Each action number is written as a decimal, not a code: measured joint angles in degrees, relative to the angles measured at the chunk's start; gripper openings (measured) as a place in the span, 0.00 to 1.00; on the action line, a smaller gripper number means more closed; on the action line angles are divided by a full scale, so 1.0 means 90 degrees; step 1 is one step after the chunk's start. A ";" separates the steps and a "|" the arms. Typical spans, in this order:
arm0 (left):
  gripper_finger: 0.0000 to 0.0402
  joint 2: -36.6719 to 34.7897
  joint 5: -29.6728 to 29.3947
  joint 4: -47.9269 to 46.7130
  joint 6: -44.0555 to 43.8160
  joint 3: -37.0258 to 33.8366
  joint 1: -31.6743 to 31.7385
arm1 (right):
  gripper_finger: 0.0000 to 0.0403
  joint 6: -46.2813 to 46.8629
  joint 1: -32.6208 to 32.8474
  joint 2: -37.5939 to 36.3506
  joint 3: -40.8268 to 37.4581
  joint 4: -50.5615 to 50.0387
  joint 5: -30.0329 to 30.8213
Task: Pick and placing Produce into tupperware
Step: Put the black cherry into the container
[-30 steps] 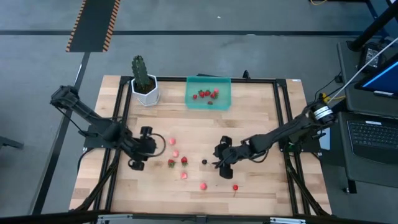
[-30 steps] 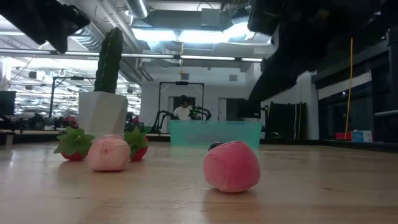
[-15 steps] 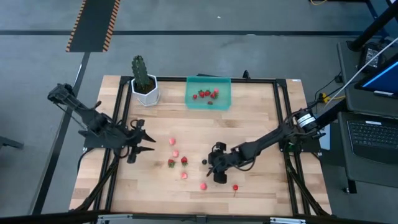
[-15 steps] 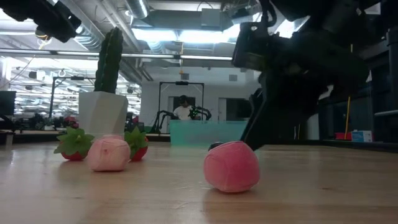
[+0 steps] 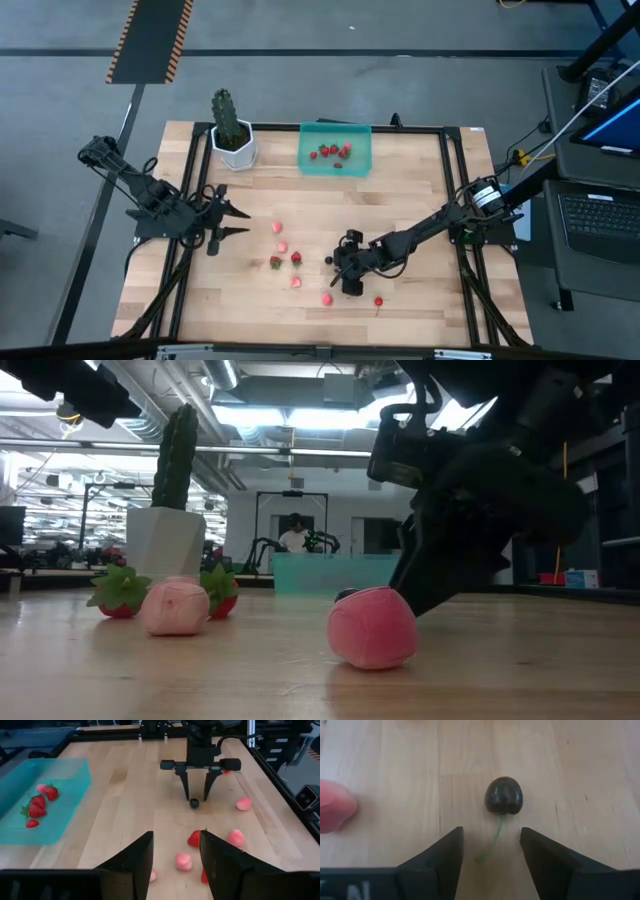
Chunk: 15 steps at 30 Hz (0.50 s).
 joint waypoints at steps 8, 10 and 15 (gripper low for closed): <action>0.38 0.0003 0.0001 0.0003 -0.0002 0.0000 0.0000 | 0.33 0.0024 -0.0007 0.0012 -0.0002 -0.0058 0.0108; 0.38 0.0003 0.0001 0.0100 0.0000 0.0000 0.0000 | 0.28 0.0018 -0.0012 0.0013 -0.0005 -0.0064 0.0122; 0.38 0.0001 0.0001 0.0742 0.0590 0.0000 -0.0001 | 0.14 0.0024 -0.0016 0.0017 -0.0005 -0.0102 0.0138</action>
